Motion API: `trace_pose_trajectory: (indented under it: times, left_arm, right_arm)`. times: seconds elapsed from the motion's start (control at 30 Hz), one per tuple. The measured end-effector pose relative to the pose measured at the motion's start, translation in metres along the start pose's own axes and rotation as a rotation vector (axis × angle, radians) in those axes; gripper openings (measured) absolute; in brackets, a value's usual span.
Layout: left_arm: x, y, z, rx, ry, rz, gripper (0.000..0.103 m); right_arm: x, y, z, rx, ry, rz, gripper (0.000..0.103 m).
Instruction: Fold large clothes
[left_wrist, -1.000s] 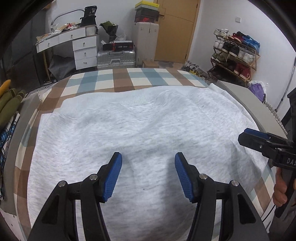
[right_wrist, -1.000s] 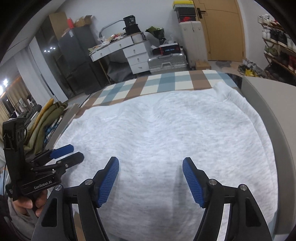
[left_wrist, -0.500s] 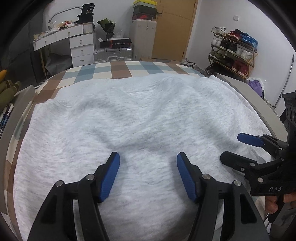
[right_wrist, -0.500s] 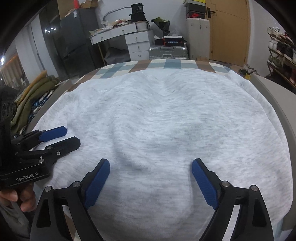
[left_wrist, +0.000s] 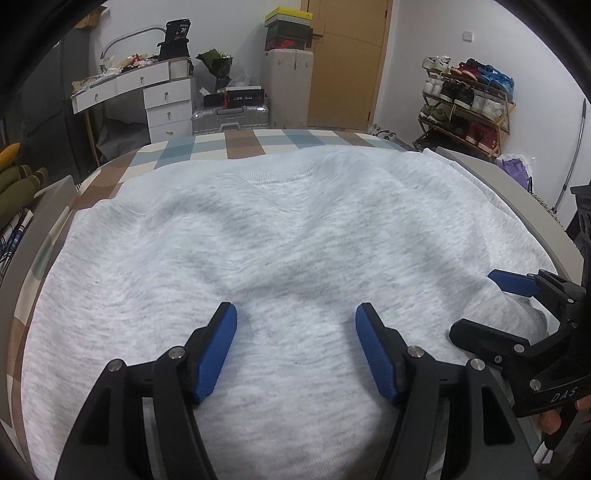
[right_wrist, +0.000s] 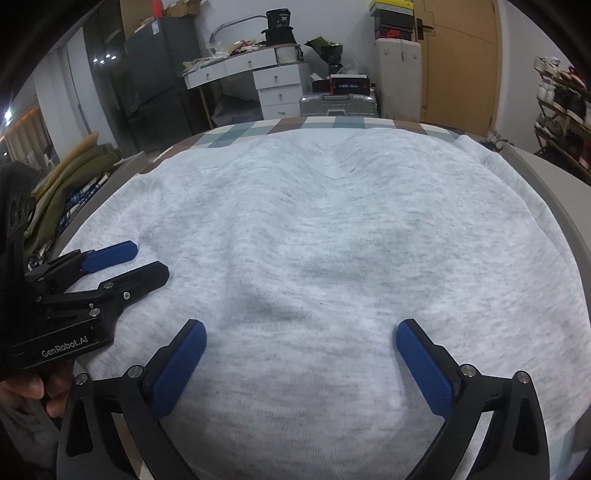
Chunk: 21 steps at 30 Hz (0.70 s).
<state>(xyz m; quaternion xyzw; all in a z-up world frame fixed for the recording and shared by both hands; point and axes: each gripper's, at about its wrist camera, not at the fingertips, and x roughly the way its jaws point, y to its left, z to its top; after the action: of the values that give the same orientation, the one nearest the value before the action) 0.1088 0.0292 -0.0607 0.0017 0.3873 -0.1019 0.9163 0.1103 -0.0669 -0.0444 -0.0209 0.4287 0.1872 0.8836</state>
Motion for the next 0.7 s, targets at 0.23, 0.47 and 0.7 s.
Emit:
trace_pose_trajectory:
  times: [0.23, 0.47, 0.7]
  left_arm:
    - [0.000, 0.000, 0.002, 0.002, 0.008, -0.003, 0.062]
    - [-0.014, -0.002, 0.003, -0.008, 0.015, 0.011, 0.062]
    - [-0.039, -0.020, -0.017, 0.086, -0.015, -0.027, 0.071]
  right_arm:
    - [-0.014, -0.018, -0.015, 0.047, -0.008, -0.011, 0.103]
    - [-0.021, -0.027, -0.020, 0.081, -0.011, -0.012, 0.103]
    - [-0.032, -0.021, -0.019, 0.141, -0.043, 0.020, 0.103]
